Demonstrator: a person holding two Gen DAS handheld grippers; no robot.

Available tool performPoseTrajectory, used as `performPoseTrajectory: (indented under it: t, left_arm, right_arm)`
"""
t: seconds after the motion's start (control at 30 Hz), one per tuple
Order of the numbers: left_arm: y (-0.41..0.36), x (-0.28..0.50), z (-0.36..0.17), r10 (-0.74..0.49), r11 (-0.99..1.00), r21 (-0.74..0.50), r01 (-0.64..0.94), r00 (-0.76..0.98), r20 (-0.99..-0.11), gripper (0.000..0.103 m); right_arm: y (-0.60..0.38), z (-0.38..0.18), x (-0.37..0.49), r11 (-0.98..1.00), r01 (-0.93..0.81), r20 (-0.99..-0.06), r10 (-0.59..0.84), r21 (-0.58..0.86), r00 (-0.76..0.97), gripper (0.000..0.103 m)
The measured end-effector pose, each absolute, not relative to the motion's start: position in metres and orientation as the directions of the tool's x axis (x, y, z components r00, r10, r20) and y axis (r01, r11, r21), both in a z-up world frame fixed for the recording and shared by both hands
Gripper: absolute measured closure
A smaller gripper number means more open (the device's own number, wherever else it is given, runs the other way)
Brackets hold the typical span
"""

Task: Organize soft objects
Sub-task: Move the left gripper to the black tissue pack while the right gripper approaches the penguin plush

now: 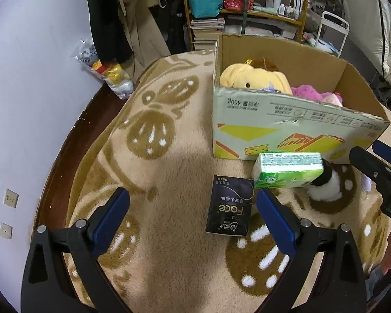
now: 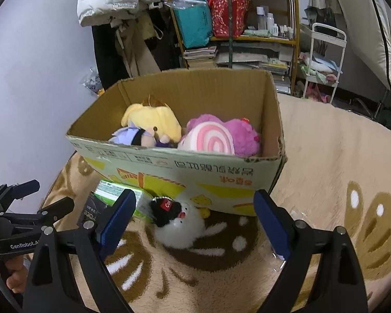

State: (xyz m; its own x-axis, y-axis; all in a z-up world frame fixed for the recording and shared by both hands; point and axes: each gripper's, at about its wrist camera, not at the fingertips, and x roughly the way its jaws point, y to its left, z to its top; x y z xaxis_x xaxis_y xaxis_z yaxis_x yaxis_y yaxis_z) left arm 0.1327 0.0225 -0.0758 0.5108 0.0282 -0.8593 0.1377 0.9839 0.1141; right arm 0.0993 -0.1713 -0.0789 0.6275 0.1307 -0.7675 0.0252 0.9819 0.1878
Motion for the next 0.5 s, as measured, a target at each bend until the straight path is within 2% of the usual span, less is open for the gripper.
performPoseTrajectory:
  t: [0.5]
  left_arm:
    - [0.015, 0.143, -0.105, 0.035, 0.98, 0.117, 0.16, 0.439, -0.898, 0.007]
  right_arm:
    - [-0.165, -0.11, 0.111, 0.992, 0.025, -0.828, 0.092, 0.126, 0.554, 0.007]
